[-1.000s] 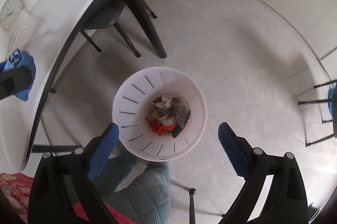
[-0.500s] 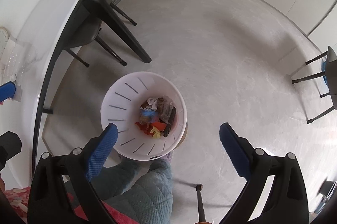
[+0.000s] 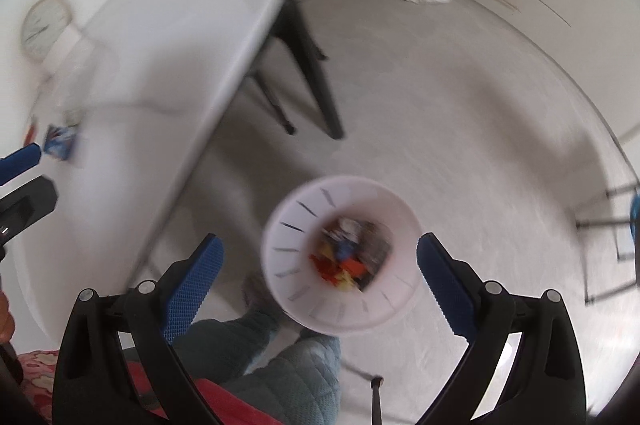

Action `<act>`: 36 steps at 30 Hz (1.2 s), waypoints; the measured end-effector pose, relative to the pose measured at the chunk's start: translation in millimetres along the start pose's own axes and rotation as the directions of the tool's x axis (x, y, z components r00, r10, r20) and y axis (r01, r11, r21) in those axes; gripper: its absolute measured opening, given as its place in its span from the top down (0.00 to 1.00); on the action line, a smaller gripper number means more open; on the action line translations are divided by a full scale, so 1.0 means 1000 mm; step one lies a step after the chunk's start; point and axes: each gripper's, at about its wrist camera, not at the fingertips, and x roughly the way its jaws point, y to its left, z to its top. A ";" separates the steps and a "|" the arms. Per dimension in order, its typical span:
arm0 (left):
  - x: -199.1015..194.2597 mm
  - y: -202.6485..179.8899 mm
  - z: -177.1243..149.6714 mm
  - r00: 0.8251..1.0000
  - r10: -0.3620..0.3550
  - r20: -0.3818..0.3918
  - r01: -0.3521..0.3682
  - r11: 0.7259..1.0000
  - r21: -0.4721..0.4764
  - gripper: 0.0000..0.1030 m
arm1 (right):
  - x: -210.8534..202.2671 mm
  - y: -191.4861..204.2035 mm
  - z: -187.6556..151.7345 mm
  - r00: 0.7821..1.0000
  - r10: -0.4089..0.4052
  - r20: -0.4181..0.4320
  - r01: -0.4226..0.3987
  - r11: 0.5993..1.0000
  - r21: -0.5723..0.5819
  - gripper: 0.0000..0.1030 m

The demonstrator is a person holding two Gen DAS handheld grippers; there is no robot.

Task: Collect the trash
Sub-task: 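Move both tools back over the table, then grasp the blue bird-printed carton with the right tool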

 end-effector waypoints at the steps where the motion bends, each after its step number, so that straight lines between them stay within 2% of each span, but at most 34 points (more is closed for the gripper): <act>1: -0.003 0.017 -0.001 1.000 0.023 0.007 -0.022 0.999 -0.034 0.08 | 0.001 0.015 0.007 1.000 0.016 0.004 -0.016 0.999 -0.029 0.06; 4: -0.009 0.058 -0.007 0.998 0.068 0.016 -0.066 0.990 -0.122 0.08 | 0.002 0.047 0.024 0.999 0.044 0.019 -0.042 0.995 -0.092 0.06; 7: -0.014 0.101 -0.015 0.995 0.101 0.013 -0.096 0.970 -0.222 0.08 | 0.005 0.083 0.039 0.997 0.081 0.011 -0.079 0.983 -0.163 0.06; 11: -0.025 0.152 -0.031 0.991 0.131 0.015 -0.121 0.945 -0.304 0.08 | 0.011 0.134 0.050 0.989 0.144 -0.017 -0.142 0.941 -0.307 0.06; 13: -0.029 0.165 -0.041 0.989 0.149 0.014 -0.137 0.939 -0.314 0.08 | 0.015 0.168 0.057 0.983 0.181 -0.038 -0.180 0.891 -0.416 0.06; 14: -0.032 0.174 -0.045 0.987 0.160 0.014 -0.148 0.937 -0.317 0.08 | 0.017 0.188 0.060 0.977 0.207 -0.053 -0.206 0.852 -0.481 0.06; 17: -0.041 0.203 -0.062 0.985 0.170 0.009 -0.157 0.929 -0.335 0.08 | 0.027 0.231 0.066 0.966 0.239 -0.098 -0.249 0.767 -0.592 0.06; 18: -0.043 0.214 -0.066 0.986 0.166 0.006 -0.154 0.925 -0.348 0.08 | 0.033 0.252 0.070 0.961 0.250 -0.122 -0.269 0.722 -0.638 0.06; 21: -0.045 0.241 -0.076 0.988 0.157 -0.002 -0.146 0.916 -0.373 0.08 | 0.048 0.292 0.076 0.953 0.257 -0.157 -0.290 0.642 -0.710 0.06; 25: -0.040 0.270 -0.086 0.989 0.148 -0.014 -0.142 0.914 -0.380 0.08 | 0.073 0.340 0.084 0.946 0.250 -0.205 -0.314 0.558 -0.768 0.06; 30: -0.030 0.299 -0.093 0.993 0.118 -0.011 -0.113 0.910 -0.400 0.08 | 0.096 0.373 0.086 0.949 0.199 -0.245 -0.313 0.486 -0.816 0.07; 32: -0.026 0.306 -0.095 0.995 0.102 -0.006 -0.096 0.908 -0.408 0.08 | 0.102 0.380 0.084 0.952 0.175 -0.250 -0.303 0.462 -0.833 0.16; 33: -0.024 0.310 -0.095 0.995 0.095 -0.003 -0.088 0.908 -0.409 0.08 | 0.105 0.381 0.083 0.954 0.156 -0.257 -0.300 0.451 -0.841 0.26; 36: -0.019 0.317 -0.094 0.997 0.079 0.012 -0.068 0.915 -0.398 0.08 | 0.108 0.379 0.083 0.957 0.125 -0.261 -0.289 0.452 -0.844 0.49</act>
